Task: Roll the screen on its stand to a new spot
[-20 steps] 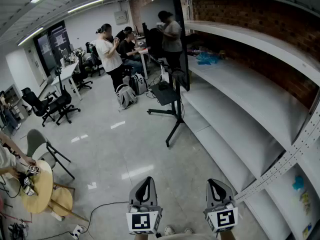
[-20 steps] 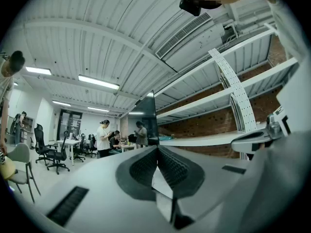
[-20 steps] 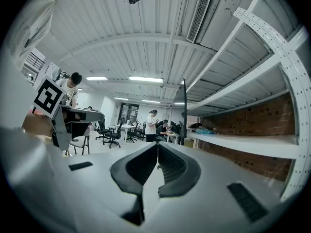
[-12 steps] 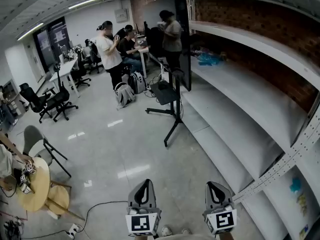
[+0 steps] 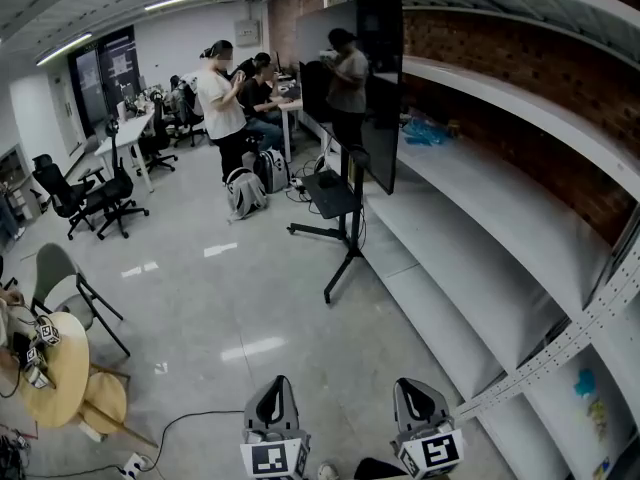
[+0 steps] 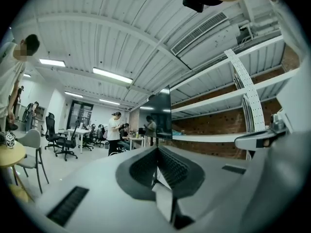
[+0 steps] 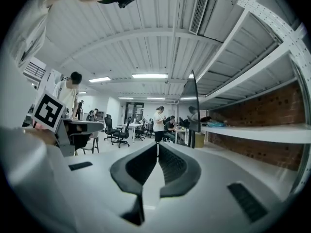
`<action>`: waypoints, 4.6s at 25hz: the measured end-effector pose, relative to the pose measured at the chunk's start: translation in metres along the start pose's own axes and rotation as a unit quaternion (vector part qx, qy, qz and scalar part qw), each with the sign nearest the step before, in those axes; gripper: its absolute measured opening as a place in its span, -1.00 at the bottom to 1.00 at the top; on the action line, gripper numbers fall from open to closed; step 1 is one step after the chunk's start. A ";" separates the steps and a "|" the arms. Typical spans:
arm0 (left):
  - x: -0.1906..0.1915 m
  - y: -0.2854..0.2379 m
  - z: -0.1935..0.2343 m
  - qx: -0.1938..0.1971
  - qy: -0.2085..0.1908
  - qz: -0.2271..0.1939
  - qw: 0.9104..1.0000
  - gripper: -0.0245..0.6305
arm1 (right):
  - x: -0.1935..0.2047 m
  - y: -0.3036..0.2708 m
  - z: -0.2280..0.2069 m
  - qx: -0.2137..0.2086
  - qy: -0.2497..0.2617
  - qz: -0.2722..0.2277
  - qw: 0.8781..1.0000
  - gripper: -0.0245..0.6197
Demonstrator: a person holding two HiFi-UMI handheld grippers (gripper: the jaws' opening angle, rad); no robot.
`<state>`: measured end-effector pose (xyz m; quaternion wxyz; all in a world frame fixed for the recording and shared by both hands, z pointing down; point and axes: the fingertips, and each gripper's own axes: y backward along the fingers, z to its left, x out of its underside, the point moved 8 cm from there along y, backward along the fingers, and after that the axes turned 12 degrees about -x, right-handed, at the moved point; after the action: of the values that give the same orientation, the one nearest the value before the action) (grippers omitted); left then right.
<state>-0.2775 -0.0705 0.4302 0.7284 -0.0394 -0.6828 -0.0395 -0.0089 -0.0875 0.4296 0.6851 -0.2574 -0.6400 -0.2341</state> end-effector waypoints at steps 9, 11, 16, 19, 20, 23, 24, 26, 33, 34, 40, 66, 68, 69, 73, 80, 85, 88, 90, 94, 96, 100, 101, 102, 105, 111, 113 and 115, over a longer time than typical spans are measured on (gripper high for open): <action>0.015 -0.034 0.011 -0.005 0.014 0.025 1.000 -0.88 | 0.004 -0.026 0.003 -0.047 -0.034 -0.008 0.998 -0.86; 0.019 -0.052 0.005 0.003 0.012 0.023 1.000 -0.88 | 0.008 -0.037 -0.014 -0.040 -0.038 -0.013 0.998 -0.86; 0.025 -0.115 -0.011 0.032 -0.014 0.002 0.999 -0.88 | 0.018 -0.089 -0.060 -0.051 0.015 -0.014 0.998 -0.86; 0.020 -0.163 -0.017 0.046 -0.027 -0.010 0.999 -0.88 | 0.014 -0.132 -0.096 -0.039 0.037 -0.031 0.998 -0.86; 0.017 -0.182 -0.019 0.049 -0.029 -0.014 0.998 -0.88 | 0.013 -0.147 -0.109 -0.033 0.040 -0.039 0.998 -0.86; 0.007 -0.242 -0.031 0.052 -0.032 -0.020 0.998 -0.88 | 0.009 -0.190 -0.150 -0.026 0.040 -0.046 0.998 -0.86; 0.003 -0.262 -0.036 0.054 -0.031 -0.023 0.998 -0.88 | 0.007 -0.202 -0.165 -0.024 0.040 -0.045 0.998 -0.86; -0.004 -0.303 -0.048 0.061 -0.027 -0.030 0.997 -0.88 | 0.006 -0.226 -0.198 -0.015 0.039 -0.043 0.998 -0.85; -0.017 -0.417 -0.085 0.084 -0.034 -0.046 0.995 -0.88 | -0.005 -0.293 -0.291 0.008 0.028 -0.042 0.999 -0.86; -0.017 -0.428 -0.088 0.084 -0.032 -0.043 0.995 -0.88 | -0.007 -0.300 -0.300 0.011 0.030 -0.042 0.999 -0.86; -0.021 -0.483 -0.101 0.096 0.009 -0.060 0.994 -0.88 | -0.004 -0.341 -0.339 0.048 0.021 -0.043 0.998 -0.86; -0.172 -0.644 -0.249 0.350 0.083 -0.059 0.931 -0.03 | -0.122 -0.433 -0.450 0.053 0.038 -0.133 0.989 -0.11; -0.185 -0.662 -0.272 0.355 0.081 -0.039 0.931 -0.02 | -0.109 -0.451 -0.468 0.045 0.016 -0.097 0.994 -0.11; -0.190 -0.669 -0.283 0.351 0.075 -0.034 0.933 -0.02 | -0.102 -0.458 -0.474 0.042 0.006 -0.083 0.996 -0.11; -0.196 -0.690 -0.313 0.314 0.040 -0.032 0.948 -0.02 | -0.085 -0.482 -0.486 0.040 -0.016 -0.058 0.997 -0.11; -0.196 -0.697 -0.329 0.240 -0.005 -0.067 0.969 -0.03 | -0.077 -0.509 -0.505 0.037 -0.064 -0.085 0.994 -0.11; -0.195 -0.708 -0.329 0.213 -0.002 -0.049 0.976 -0.03 | -0.062 -0.519 -0.510 0.012 -0.088 -0.077 0.993 -0.11; -0.191 -0.715 -0.333 0.201 -0.039 -0.058 0.977 -0.03 | -0.057 -0.523 -0.512 0.014 -0.076 -0.074 0.994 -0.12; -0.188 -0.722 -0.336 0.188 -0.058 -0.073 0.978 -0.02 | -0.055 -0.525 -0.516 0.016 -0.066 -0.068 0.995 -0.12; -0.187 -0.732 -0.338 0.181 -0.054 -0.080 0.979 0.00 | -0.047 -0.534 -0.526 0.030 -0.061 -0.041 0.997 -0.15; -0.186 -0.735 -0.336 0.181 -0.051 -0.078 0.979 0.00 | -0.045 -0.536 -0.526 0.039 -0.053 -0.040 0.997 -0.30; -0.186 -0.736 -0.331 0.179 -0.050 -0.082 0.979 0.00 | -0.047 -0.538 -0.524 0.039 -0.039 -0.036 0.998 -0.32; -0.185 -0.734 -0.330 0.179 -0.049 -0.085 0.979 0.00 | -0.046 -0.537 -0.522 0.038 -0.038 -0.036 0.998 -0.33; -0.185 -0.733 -0.328 0.180 -0.048 -0.089 0.978 -0.01 | -0.046 -0.537 -0.521 0.037 -0.038 -0.035 0.998 -0.33; -0.184 -0.730 -0.323 0.186 -0.038 -0.102 0.976 -0.02 | -0.048 -0.537 -0.515 0.034 -0.037 -0.032 0.998 -0.34; -0.184 -0.722 -0.307 0.198 -0.032 -0.107 0.974 -0.04 | -0.048 -0.537 -0.497 0.044 -0.040 -0.034 0.998 -0.35; -0.183 -0.719 -0.301 0.200 -0.031 -0.108 0.973 -0.04 | -0.048 -0.538 -0.491 0.048 -0.039 -0.036 0.997 -0.35; -0.184 -0.717 -0.297 0.203 -0.031 -0.108 0.973 -0.04 | -0.049 -0.538 -0.487 0.053 -0.038 -0.036 0.997 -0.35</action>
<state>-0.0748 -0.8157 0.2295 0.6908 0.1822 -0.6993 0.0225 0.0059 -0.8133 0.3861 0.6642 -0.2062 -0.6856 -0.2151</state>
